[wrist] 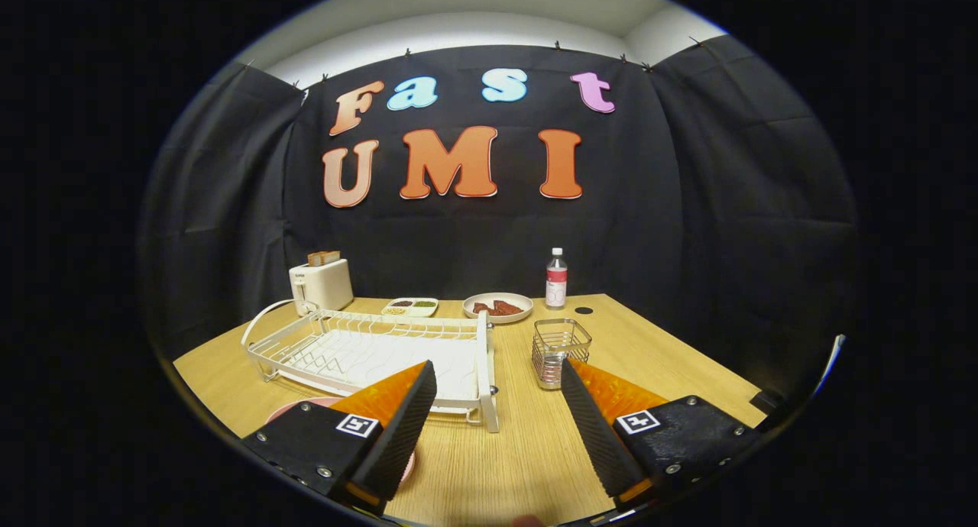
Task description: Take the plate from the dish rack, then take the spoon from the basket and place it into the plate.
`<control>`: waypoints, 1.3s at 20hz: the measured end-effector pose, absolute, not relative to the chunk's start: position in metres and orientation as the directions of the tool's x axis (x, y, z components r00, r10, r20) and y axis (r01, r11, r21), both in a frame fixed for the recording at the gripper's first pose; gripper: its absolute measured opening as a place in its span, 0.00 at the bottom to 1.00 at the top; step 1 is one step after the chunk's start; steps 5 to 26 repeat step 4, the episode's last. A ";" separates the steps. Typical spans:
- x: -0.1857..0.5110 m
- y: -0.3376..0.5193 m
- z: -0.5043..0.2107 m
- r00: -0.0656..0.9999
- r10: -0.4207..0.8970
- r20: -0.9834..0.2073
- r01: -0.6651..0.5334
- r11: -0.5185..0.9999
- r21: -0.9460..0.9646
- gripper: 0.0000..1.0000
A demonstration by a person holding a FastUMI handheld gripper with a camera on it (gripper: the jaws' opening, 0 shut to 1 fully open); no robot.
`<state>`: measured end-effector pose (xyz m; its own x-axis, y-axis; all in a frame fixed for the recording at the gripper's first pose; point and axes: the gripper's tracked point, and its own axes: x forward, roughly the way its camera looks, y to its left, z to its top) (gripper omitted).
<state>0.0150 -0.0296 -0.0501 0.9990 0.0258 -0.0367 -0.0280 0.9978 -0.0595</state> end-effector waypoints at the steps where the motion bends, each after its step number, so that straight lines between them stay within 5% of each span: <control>1: 0.014 -0.030 -0.052 0.999 0.023 -0.039 -0.025 0.998 -0.052 0.97; 26: 0.010 -0.037 -0.046 1.000 0.001 -0.018 -0.002 0.998 -0.062 0.97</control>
